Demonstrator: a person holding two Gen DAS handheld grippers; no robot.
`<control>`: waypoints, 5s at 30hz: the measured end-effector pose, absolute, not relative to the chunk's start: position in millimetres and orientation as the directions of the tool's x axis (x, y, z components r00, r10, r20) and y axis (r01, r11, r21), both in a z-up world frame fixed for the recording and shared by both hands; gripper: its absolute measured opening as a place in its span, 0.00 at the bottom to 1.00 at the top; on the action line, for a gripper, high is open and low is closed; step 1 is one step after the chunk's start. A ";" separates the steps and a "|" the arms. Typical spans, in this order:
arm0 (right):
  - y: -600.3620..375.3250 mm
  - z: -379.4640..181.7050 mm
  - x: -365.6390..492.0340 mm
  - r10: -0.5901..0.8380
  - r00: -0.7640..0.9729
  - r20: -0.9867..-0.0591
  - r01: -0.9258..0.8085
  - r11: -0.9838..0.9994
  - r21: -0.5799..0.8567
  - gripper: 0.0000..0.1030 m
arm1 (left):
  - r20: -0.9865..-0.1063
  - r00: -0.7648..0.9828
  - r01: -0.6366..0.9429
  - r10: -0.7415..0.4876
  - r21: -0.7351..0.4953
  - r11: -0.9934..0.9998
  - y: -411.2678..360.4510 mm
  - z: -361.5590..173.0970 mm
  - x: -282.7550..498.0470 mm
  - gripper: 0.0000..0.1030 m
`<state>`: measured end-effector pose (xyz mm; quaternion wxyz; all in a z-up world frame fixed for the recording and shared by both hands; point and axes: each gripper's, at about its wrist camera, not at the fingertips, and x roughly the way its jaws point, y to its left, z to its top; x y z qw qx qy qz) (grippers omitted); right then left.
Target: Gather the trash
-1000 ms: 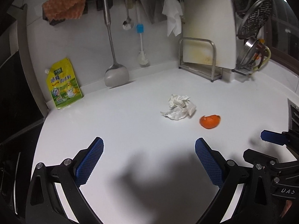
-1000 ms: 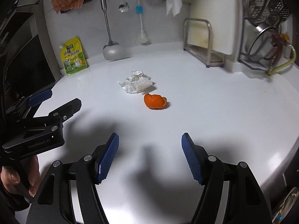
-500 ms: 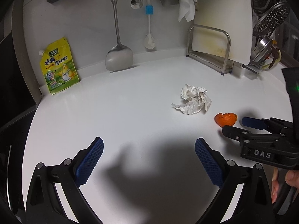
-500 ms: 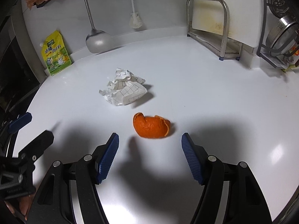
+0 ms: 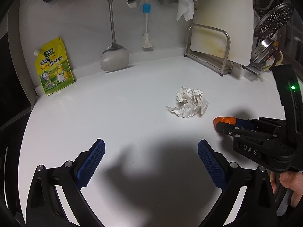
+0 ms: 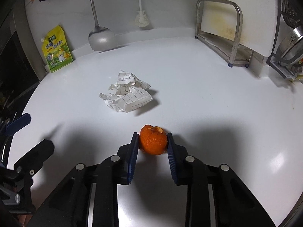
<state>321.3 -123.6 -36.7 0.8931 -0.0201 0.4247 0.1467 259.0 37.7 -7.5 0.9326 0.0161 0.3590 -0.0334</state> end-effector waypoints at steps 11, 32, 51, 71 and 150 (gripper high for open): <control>-191.8 -21.5 303.5 0.282 0.655 -0.701 -0.227 0.958 0.173 0.25 | -0.688 0.721 0.089 -0.084 -0.028 0.996 3.3 -11.8 295.9 0.94; -223.3 -18.1 298.8 0.391 0.655 -0.646 -0.227 0.918 0.325 0.25 | -0.768 0.640 0.077 -0.036 0.018 0.997 -40.2 -32.7 378.1 0.92; -228.2 -14.7 261.6 0.359 0.703 -0.614 -0.202 0.929 0.311 0.25 | -0.663 0.747 0.083 -0.046 0.025 0.996 -16.5 1.6 299.6 0.41; -235.2 -15.4 -30.2 0.199 0.793 -0.576 -0.010 0.949 0.315 0.25 | -0.595 0.775 0.289 -0.213 0.032 0.957 -36.0 29.9 15.2 0.41; -230.7 -87.0 -102.3 0.127 0.740 -0.660 0.096 0.952 0.292 0.65 | -0.713 0.677 0.236 -0.184 -0.027 0.971 -39.5 -54.4 -49.0 0.94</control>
